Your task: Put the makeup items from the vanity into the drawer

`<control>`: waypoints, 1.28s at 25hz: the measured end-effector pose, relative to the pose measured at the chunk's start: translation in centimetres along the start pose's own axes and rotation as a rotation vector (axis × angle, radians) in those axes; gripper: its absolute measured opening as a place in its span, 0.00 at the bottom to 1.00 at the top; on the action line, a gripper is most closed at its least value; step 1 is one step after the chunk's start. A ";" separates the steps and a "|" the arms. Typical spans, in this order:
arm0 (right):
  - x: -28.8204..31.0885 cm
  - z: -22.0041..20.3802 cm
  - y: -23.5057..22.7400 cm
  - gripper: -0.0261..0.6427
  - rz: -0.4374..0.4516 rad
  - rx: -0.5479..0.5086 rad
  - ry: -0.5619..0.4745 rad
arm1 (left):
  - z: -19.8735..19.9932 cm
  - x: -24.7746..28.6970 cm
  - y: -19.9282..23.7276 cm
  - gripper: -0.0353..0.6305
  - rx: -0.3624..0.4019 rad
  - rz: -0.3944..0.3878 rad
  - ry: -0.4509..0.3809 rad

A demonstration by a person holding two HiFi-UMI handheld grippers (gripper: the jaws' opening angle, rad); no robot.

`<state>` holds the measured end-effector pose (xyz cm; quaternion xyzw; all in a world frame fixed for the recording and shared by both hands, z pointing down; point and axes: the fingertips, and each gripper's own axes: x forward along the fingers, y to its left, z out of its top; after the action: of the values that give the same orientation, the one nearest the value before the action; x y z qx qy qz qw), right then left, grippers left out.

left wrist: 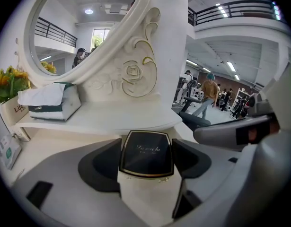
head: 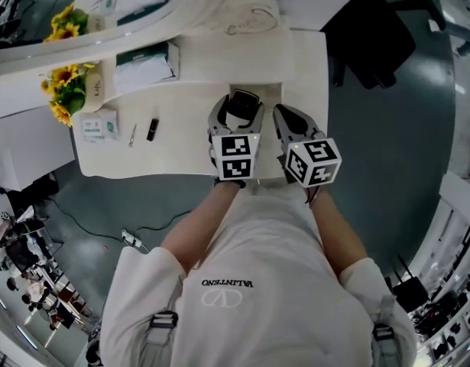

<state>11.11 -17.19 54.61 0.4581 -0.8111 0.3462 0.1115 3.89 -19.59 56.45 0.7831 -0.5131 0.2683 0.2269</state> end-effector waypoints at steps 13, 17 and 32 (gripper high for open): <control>-0.8 0.4 -2.4 0.06 -0.014 0.017 -0.003 | 0.1 1.8 -1.0 0.55 0.004 0.038 0.033; -0.8 0.5 -2.8 0.06 -0.011 0.022 -0.005 | 0.1 2.0 -0.9 0.55 0.001 0.071 0.050; -0.6 0.3 -2.7 0.06 0.007 0.022 0.005 | -0.5 2.3 -0.4 0.55 -0.008 0.086 0.067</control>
<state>13.72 -17.91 55.31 0.4557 -0.8085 0.3566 0.1074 4.88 -20.69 58.31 0.7501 -0.5393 0.3017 0.2355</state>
